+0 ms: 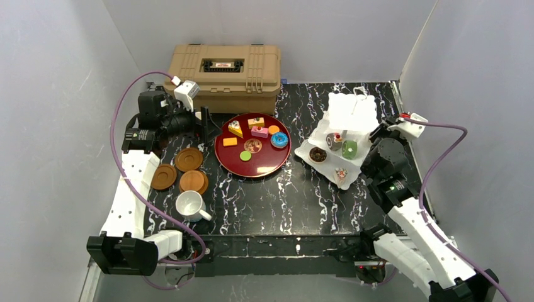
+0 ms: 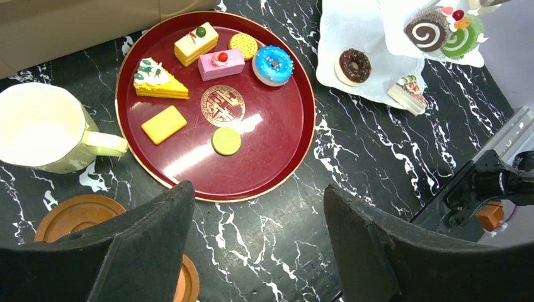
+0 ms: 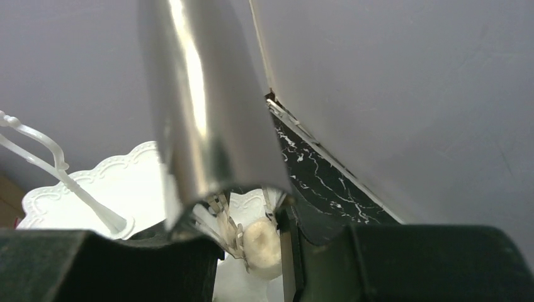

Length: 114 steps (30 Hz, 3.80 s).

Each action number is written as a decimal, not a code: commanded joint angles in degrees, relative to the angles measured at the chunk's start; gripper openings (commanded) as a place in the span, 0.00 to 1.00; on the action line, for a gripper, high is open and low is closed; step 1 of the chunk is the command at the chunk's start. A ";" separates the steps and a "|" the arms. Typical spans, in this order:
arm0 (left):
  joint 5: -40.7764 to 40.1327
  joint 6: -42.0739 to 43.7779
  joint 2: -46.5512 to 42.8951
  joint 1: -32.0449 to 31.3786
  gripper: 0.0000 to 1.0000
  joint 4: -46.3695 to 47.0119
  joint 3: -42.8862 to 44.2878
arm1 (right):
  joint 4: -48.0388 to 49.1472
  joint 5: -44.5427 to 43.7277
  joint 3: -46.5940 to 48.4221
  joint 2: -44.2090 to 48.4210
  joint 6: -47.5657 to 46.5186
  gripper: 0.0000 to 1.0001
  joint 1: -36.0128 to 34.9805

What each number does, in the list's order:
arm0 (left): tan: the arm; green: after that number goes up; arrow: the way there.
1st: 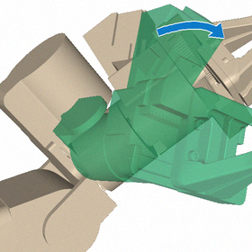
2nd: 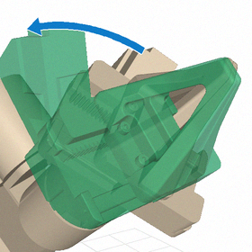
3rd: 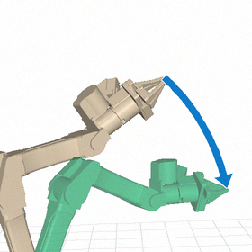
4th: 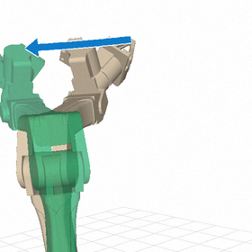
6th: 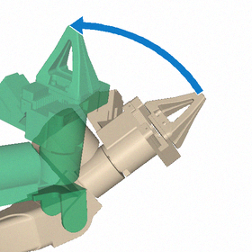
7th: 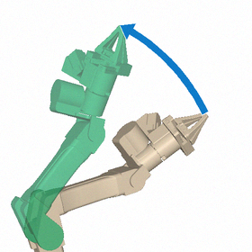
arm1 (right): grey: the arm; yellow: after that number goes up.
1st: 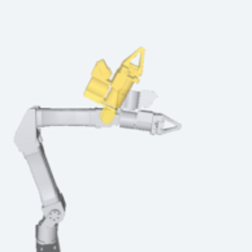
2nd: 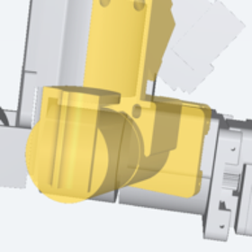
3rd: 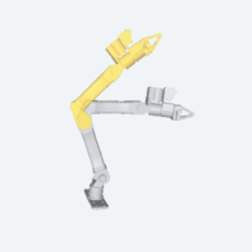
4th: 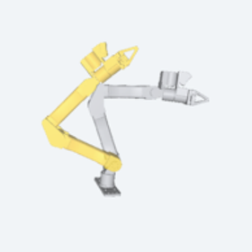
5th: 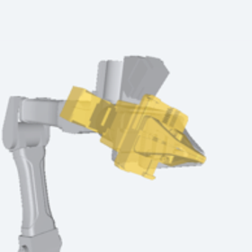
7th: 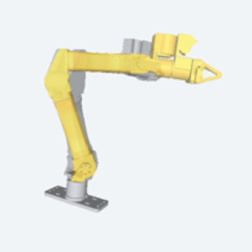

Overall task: Serve the afternoon tea
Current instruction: Place the desert on the desert table, then adjust the desert table at the center of the board.

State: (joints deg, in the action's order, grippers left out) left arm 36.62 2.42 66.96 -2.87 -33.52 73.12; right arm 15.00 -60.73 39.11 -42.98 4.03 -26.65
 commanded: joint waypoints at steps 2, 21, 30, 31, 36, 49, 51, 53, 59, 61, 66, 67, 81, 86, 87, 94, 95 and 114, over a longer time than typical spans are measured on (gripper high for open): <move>0.62 0.58 -1.38 -0.30 0.73 -1.02 0.81 | -1.21 -0.53 2.65 1.62 7.59 0.17 0.20; 0.47 0.69 -1.62 -0.29 0.73 -1.02 0.57 | 0.47 0.27 -1.87 4.90 16.18 0.19 1.96; 0.19 0.70 -1.84 -0.29 0.73 -1.02 0.47 | -1.21 0.94 -2.03 4.94 15.65 0.51 2.05; 0.32 0.59 -1.81 -0.29 0.73 -1.02 0.48 | -1.58 0.76 -1.96 5.19 15.58 0.55 2.05; 0.34 0.64 -1.91 -0.32 0.73 -1.03 0.54 | -4.85 -0.06 -1.03 7.86 15.20 0.62 2.05; -1.04 1.19 6.86 -11.21 0.73 -0.89 10.95 | -26.60 3.48 7.07 16.33 12.76 0.37 2.05; -2.13 1.87 11.18 -15.25 0.73 -1.33 16.43 | -30.02 4.40 8.92 17.35 12.83 0.35 2.05; -2.61 2.49 17.49 -19.89 0.73 -2.43 24.90 | -32.48 6.44 9.88 18.25 12.98 0.34 2.05; -6.87 5.13 35.57 -32.91 0.73 -5.68 51.02 | -35.99 10.69 10.25 16.70 14.22 0.29 2.02; -11.26 6.92 41.98 -38.02 0.74 -5.24 59.51 | -35.10 11.70 10.40 16.57 13.94 0.29 1.96; -22.25 8.99 53.97 -47.16 0.82 0.24 74.69 | -36.91 13.76 11.86 16.37 13.81 0.28 1.96; -23.55 9.07 54.22 -48.76 0.82 2.52 73.59 | -37.75 14.07 12.09 16.70 13.78 0.29 1.96; -39.30 15.06 57.69 -55.75 0.86 31.41 62.75 | -43.52 17.97 12.30 22.08 16.92 0.32 1.96; -38.61 16.99 61.44 -55.75 0.83 35.09 64.87 | -44.87 18.49 13.27 23.12 17.02 0.31 1.96; -38.51 16.95 62.36 -55.75 0.82 34.76 65.73 | -44.89 18.54 13.53 23.04 16.98 0.31 1.96; -39.30 16.49 63.83 -55.75 0.72 35.81 65.44 | -44.60 19.14 14.02 22.92 16.89 0.31 1.96; -39.16 16.56 63.21 -55.75 0.70 36.49 64.42 | -44.56 19.23 13.79 23.05 16.94 0.31 1.96; -41.55 27.13 54.67 -56.57 0.67 47.44 54.11 | -43.84 20.39 10.31 24.08 18.39 0.31 1.96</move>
State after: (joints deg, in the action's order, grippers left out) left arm -3.18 25.39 128.88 -58.70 7.44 129.45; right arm -30.85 -40.49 49.76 -19.70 21.91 -24.75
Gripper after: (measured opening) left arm 0.654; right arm 0.315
